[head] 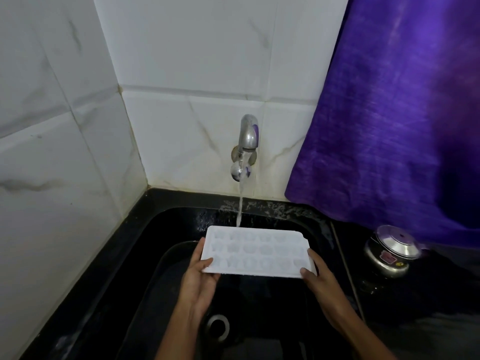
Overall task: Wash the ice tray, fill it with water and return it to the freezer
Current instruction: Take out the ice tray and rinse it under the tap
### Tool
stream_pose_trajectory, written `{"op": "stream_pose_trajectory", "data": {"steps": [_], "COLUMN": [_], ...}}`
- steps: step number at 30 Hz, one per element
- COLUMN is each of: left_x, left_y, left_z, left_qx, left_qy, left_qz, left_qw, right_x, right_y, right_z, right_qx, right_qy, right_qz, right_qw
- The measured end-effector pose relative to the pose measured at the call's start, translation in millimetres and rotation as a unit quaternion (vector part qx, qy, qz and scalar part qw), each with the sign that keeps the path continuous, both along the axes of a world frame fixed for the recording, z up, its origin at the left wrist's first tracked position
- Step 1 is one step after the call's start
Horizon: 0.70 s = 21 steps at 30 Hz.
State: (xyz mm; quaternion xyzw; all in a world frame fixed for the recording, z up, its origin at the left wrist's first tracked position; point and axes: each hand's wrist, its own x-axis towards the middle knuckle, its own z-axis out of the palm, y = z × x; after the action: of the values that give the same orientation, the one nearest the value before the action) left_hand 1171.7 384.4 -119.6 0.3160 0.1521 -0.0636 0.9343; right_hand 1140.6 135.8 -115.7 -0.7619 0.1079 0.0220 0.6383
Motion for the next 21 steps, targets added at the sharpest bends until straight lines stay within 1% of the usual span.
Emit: {"op": "stream_pose_trajectory", "data": {"steps": [2, 5, 9, 12, 16, 21], "left_x": [1, 5, 11, 15, 20, 23], "left_y": [-5, -10, -9, -3, 11, 36], "left_z": [4, 10, 21, 29, 34, 31], "left_qx": [-0.006, 0.013, 0.026, 0.016, 0.023, 0.029], "left_qy": [0.001, 0.003, -0.006, -0.02, -0.048, -0.057], "left_qz": [-0.012, -0.042, -0.056, -0.047, -0.027, 0.021], "left_qw": [1.0, 0.999, 0.998, 0.999, 0.998, 0.998], "right_x": [1, 7, 22, 33, 45, 58], "right_y": [-4, -8, -7, 1, 16, 42], "right_z": [4, 11, 21, 29, 36, 37], "right_qx": [-0.001, 0.006, 0.044, 0.067, 0.07, 0.078], "right_qy": [-0.006, -0.011, -0.006, -0.01, -0.018, -0.014], "right_qz": [-0.017, -0.032, -0.049, -0.04, -0.025, -0.002], "right_qw": [1.0, 0.999, 0.998, 0.997, 0.997, 0.997]}}
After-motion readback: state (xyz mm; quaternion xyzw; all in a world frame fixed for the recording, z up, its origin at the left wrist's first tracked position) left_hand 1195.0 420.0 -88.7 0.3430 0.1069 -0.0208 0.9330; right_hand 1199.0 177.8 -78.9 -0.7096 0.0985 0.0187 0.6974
